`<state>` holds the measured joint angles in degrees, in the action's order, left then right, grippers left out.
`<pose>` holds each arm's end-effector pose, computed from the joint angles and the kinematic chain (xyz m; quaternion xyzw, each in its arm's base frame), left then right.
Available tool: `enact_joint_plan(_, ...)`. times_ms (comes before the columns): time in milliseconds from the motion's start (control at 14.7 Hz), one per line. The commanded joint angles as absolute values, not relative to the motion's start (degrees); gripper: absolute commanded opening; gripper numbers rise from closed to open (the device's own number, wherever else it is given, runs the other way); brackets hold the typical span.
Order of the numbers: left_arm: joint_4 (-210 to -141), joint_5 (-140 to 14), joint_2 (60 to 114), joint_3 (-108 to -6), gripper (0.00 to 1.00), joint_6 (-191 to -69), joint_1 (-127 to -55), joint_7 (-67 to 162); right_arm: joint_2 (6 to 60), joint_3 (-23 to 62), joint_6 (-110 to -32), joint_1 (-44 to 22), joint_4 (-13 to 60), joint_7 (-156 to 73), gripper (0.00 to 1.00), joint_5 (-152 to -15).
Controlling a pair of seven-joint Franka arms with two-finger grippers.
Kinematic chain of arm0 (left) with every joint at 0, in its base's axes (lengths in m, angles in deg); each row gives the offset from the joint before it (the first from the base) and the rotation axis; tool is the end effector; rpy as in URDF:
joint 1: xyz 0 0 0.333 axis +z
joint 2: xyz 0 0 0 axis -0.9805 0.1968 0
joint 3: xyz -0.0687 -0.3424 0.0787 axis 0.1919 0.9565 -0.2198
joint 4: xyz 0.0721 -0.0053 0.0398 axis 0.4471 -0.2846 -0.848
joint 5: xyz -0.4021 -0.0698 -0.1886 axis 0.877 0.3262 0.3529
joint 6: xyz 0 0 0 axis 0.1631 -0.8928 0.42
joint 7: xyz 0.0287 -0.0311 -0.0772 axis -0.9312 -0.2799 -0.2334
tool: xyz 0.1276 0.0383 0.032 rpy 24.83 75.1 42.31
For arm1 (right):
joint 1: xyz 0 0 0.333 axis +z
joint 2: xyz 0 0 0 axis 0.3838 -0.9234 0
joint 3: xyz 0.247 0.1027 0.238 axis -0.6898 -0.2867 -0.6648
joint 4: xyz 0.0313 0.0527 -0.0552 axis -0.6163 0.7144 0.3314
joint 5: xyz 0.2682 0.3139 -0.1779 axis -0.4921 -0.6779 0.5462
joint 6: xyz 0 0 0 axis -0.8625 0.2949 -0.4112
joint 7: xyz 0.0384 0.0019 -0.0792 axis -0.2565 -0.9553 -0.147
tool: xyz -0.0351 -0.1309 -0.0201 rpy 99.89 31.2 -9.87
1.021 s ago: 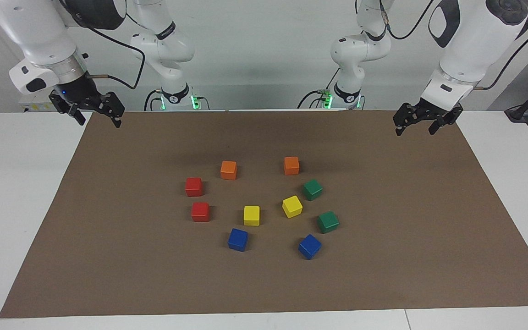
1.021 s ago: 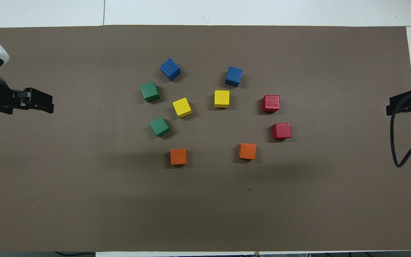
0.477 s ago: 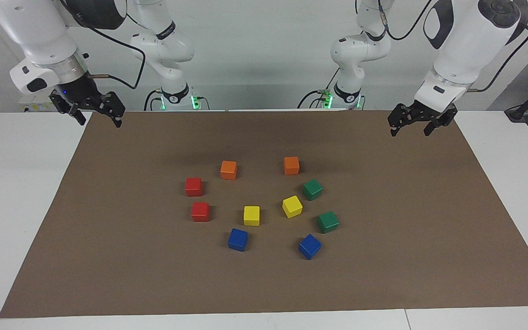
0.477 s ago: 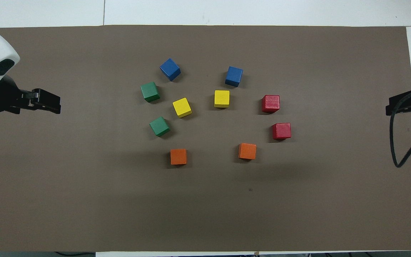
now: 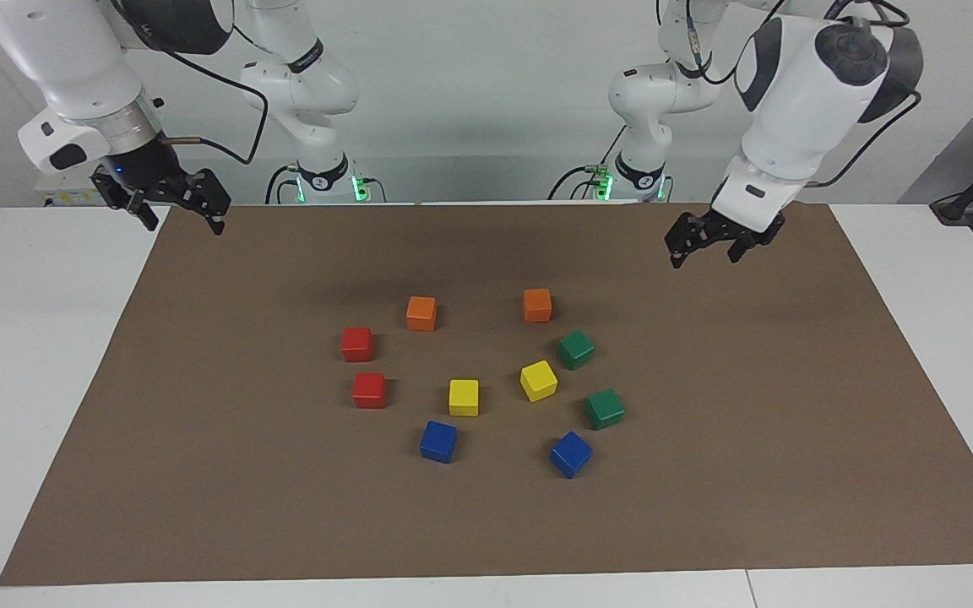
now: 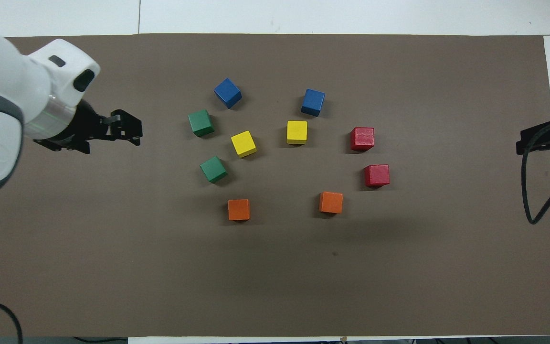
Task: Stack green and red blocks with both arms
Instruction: 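Reach the left gripper to the green cube beside the yellow cube and grasp it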
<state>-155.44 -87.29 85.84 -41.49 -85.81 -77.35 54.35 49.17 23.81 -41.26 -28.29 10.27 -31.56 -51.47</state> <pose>0.6328 -0.1892 0.5594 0.9980 0.0437 -0.0398 0.0207 0.6002 -0.0363 0.6375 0.9986 -0.0482 -0.0198 0.0109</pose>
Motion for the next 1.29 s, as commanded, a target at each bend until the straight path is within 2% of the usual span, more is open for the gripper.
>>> enact_joint_plan(0, -153.5, -90.3, 92.0, -41.9, 1.00, -90.5, -83.0, 62.6, 50.5, 23.3, -41.6, -29.2, 11.9, -33.1, 1.00, -52.1)
enact_joint_plan(204, -152.0, -91.7, 98.2, -42.2, 1.00, -94.4, -86.9, 66.4, 51.8, 23.3, -42.6, -28.9, 15.0, -33.1, 1.00, -52.2)
enact_joint_plan(272, -152.6, -92.5, 98.6, -42.2, 1.00, -97.5, -86.8, 67.5, 52.8, 23.3, -44.9, -28.6, 17.2, -32.9, 1.00, -52.2)
enact_joint_plan(408, -156.3, -92.9, 98.6, -42.2, 1.00, -100.6, -86.5, 68.9, 54.6, 23.2, -49.2, -28.5, 21.2, -33.0, 1.00, -52.2)
enact_joint_plan(613, -161.4, -93.0, 99.1, -42.2, 1.00, -106.4, -87.0, 79.3, 54.5, 23.2, -50.1, -28.5, 22.5, -32.8, 1.00, -52.2)
enact_joint_plan(1225, -170.3, -93.1, 97.9, -42.2, 1.00, -112.5, -88.4, 83.1, 54.5, 22.9, -50.0, -28.5, 22.4, -32.9, 1.00, -52.2)
